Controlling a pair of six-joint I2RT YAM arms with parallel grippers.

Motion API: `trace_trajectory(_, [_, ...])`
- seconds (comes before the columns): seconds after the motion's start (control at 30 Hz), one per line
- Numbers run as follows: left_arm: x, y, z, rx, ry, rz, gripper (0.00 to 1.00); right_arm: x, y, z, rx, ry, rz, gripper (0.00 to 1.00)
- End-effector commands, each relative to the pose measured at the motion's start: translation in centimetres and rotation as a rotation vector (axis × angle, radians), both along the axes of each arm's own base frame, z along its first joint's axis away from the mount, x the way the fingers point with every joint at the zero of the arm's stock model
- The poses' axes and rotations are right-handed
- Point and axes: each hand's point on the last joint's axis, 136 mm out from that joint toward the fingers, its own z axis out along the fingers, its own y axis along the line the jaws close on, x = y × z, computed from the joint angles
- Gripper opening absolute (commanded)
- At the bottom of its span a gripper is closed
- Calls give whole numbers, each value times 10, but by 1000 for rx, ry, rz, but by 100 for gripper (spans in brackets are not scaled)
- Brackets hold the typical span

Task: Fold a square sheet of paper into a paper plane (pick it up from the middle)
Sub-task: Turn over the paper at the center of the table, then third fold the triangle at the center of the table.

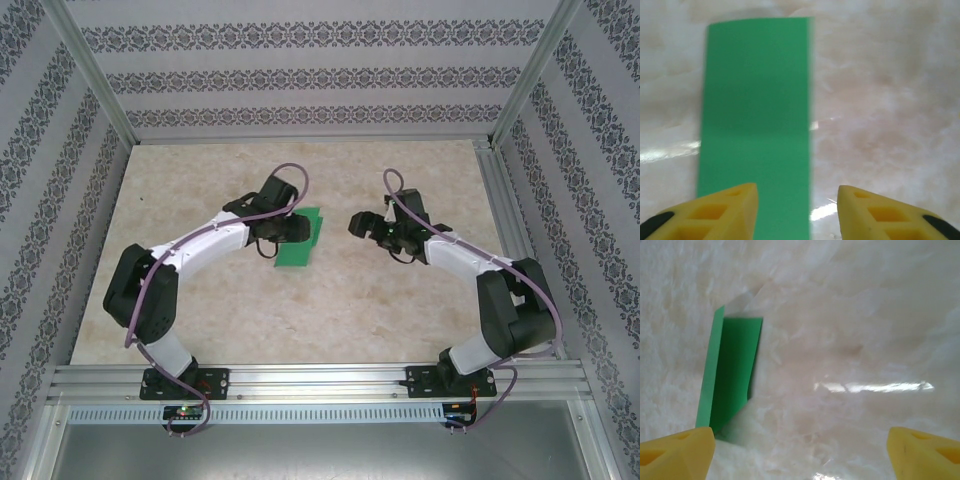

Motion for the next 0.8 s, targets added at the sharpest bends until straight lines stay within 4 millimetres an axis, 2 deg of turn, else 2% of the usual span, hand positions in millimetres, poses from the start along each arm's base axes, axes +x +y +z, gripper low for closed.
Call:
trace_trajectory(0.0, [8,-5,-19,-116,49,16,36,5,27,12,49,-27,56,89])
trace_trajectory(0.13, [19,7,-44,-140,96,64,26,-6,57,8,115,0,119,88])
trace_trajectory(0.3, [21,13,-61,-154,131,98,22,-20,91,-2,194,79,153,81])
trace_trajectory(0.6, [20,19,-59,-180,132,123,22,-39,139,-15,333,170,159,72])
trace_trajectory(0.77, [20,20,-53,-200,126,128,22,-40,144,-29,329,213,155,68])
